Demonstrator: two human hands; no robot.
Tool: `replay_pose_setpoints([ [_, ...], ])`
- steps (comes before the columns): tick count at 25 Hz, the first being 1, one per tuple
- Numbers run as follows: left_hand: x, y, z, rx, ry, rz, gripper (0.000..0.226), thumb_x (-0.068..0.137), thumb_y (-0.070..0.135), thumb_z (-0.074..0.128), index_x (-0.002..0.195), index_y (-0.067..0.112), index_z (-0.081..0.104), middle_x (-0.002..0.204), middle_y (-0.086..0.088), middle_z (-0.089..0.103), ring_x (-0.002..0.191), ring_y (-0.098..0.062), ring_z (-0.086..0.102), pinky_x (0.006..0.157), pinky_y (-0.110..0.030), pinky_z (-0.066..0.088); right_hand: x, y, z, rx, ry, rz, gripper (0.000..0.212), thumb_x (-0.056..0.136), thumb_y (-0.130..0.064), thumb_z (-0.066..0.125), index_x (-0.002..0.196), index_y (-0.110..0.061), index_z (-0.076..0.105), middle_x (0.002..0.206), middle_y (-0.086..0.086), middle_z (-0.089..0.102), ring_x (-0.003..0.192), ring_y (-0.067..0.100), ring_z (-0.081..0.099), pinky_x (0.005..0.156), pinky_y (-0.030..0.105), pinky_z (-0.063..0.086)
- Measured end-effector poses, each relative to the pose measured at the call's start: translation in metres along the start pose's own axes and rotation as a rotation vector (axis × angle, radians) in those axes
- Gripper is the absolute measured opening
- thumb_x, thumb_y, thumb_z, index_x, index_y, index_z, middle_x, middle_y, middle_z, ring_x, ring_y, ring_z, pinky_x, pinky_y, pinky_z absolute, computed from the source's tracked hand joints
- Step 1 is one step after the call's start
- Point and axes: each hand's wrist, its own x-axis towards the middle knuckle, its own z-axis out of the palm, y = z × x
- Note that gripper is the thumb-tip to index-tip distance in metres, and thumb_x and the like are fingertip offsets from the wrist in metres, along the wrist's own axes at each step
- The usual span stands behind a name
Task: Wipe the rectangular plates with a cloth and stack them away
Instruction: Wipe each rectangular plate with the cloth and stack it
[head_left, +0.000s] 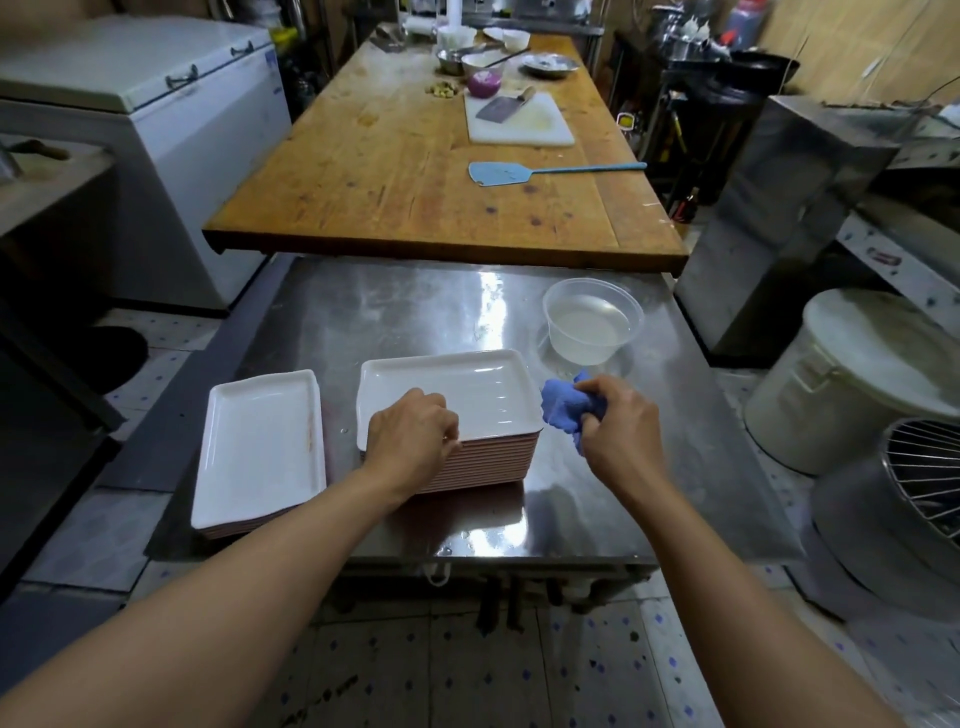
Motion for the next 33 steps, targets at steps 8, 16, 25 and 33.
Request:
replay_pose_setpoints([
  [8,0.011,0.009,-0.038,-0.092,0.263,0.042,0.012,0.093,0.023,0.051,0.092,0.012,0.053,0.076,-0.009,0.064,0.071,-0.035,0.057,0.056,-0.033,0.029,-0.006,-0.016,-0.012,0.160,0.066,0.041,0.022,0.082,0.000,0.058,0.100,-0.011,0.063,0.096,0.002,0.061,0.086,0.016,0.058,0.074,0.028,0.048],
  [16,0.005,0.009,-0.102,-0.641,0.395,-0.201,0.012,0.093,0.019,0.051,0.084,0.012,0.055,0.074,-0.002,0.060,0.073,-0.024,0.056,0.066,-0.036,0.041,0.003,-0.099,-0.036,0.260,0.285,-0.329,0.030,0.075,0.009,0.059,0.103,-0.004,0.061,0.118,0.009,0.058,0.107,0.017,0.055,0.092,0.014,0.038],
  [25,-0.026,-0.007,-0.148,-1.078,0.407,-0.320,0.018,0.095,0.015,0.048,0.079,0.018,0.056,0.075,-0.007,0.063,0.070,-0.023,0.058,0.072,-0.045,0.052,0.001,-0.194,-0.024,0.204,0.157,-0.700,0.021,0.078,-0.001,0.061,0.098,0.001,0.054,0.133,0.013,0.046,0.123,0.025,0.042,0.102,0.033,0.036],
  [33,-0.044,-0.011,-0.154,-1.226,0.457,-0.407,0.020,0.096,0.016,0.047,0.080,0.017,0.058,0.066,-0.001,0.064,0.063,-0.018,0.062,0.065,-0.045,0.054,0.005,-0.180,-0.022,0.002,0.136,-0.788,0.023,0.089,-0.019,0.054,0.109,-0.021,0.043,0.125,0.015,0.047,0.104,0.031,0.050,0.081,0.046,0.045],
])
